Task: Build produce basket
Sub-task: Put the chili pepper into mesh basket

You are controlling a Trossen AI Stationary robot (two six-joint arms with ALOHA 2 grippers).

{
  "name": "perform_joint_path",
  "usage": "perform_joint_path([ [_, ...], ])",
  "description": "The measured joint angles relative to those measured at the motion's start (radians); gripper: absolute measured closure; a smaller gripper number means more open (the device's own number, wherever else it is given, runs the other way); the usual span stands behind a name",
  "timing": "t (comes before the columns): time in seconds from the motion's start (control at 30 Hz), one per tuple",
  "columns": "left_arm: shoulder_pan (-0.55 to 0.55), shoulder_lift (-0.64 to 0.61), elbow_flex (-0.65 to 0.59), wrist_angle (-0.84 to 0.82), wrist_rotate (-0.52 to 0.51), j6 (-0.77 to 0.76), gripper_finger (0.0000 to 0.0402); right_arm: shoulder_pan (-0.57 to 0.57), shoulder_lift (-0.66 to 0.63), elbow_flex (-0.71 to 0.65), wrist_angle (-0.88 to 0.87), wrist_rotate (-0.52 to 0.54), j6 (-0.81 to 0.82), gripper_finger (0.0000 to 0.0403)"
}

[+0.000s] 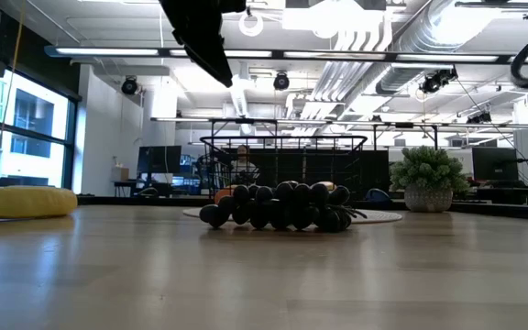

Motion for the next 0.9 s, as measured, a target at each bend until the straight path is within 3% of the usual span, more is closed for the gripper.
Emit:
perform_joint_path([
  [0.4,0.0,0.0,0.0,0.0,0.0,0.003,0.0161,-0.021,-0.002,-0.112,0.159,-0.02,-0.004,0.0183],
  [0.77,0.0,0.001,0.0,0.0,0.0,0.001,0.0161,-0.043,-0.027,-0.118,0.122,0.005,-0.021,0.0328],
  [0.9,0.001,0.001,0.0,0.0,0.005,-0.045,0.0161,-0.06,-0.093,-0.118,0.032,0.054,-0.032,0.0337],
])
